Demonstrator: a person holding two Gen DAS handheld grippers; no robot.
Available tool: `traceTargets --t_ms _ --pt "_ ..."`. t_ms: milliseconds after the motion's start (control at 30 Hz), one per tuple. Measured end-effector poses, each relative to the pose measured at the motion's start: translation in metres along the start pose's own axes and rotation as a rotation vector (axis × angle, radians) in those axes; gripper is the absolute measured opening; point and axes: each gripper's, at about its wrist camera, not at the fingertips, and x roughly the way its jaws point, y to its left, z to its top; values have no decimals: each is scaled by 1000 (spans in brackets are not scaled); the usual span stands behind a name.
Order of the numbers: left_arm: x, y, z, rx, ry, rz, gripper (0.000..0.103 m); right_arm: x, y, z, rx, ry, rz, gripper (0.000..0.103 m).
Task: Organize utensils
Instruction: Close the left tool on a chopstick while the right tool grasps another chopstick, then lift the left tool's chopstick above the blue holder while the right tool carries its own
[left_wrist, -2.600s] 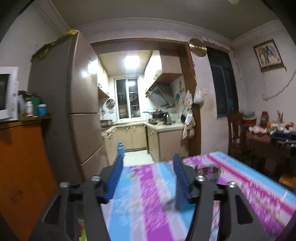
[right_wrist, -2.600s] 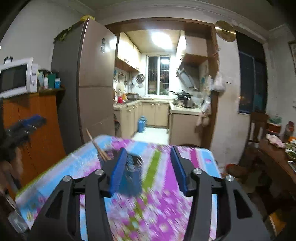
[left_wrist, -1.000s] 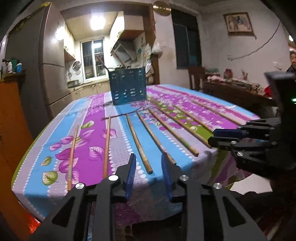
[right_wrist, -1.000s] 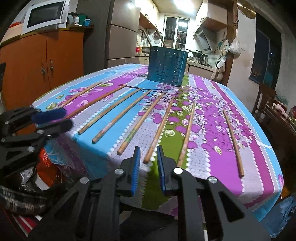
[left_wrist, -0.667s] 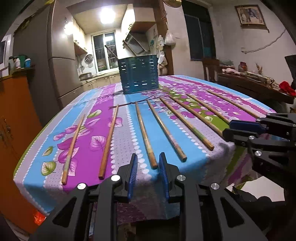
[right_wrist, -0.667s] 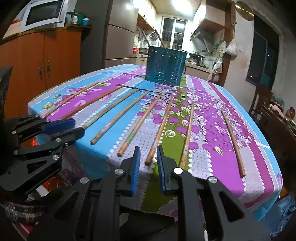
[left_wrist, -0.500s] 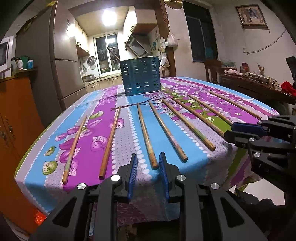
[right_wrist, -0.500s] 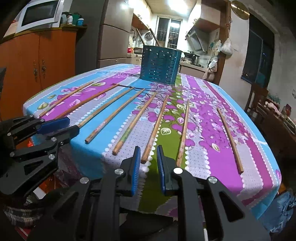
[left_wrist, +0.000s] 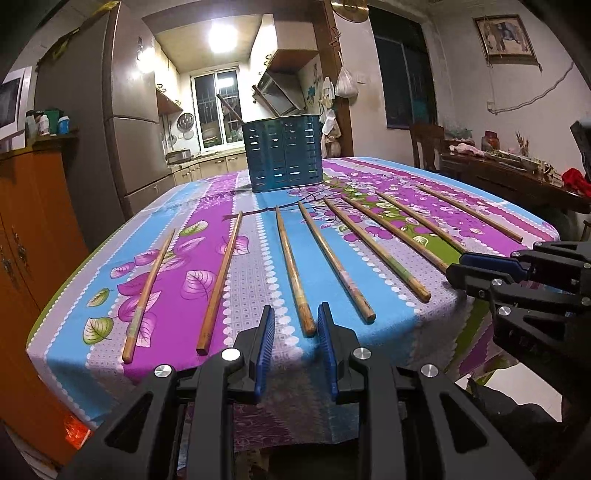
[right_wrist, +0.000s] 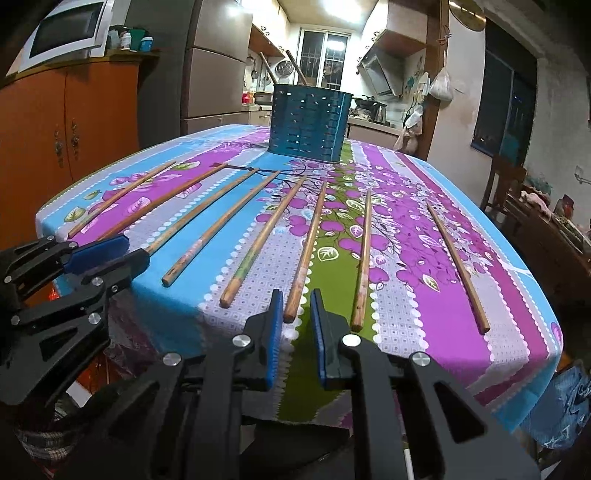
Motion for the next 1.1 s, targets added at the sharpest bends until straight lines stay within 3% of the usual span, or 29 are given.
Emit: traceTargets --t_ms 167,467,767,1100 --pt "-1 -3 -1 15 -7 -17 15 -1 1 -1 1 -1 4 7" --pt "2 0 0 -13 -15 -45 10 -1 0 -2 23 -8 17 6" --pt "-6 9 -1 -55 -43 -19 8 -7 -9 -2 63 -31 21 5" --pt "-30 18 12 -70 -133 8 8 -31 -7 8 14 -142 29 5"
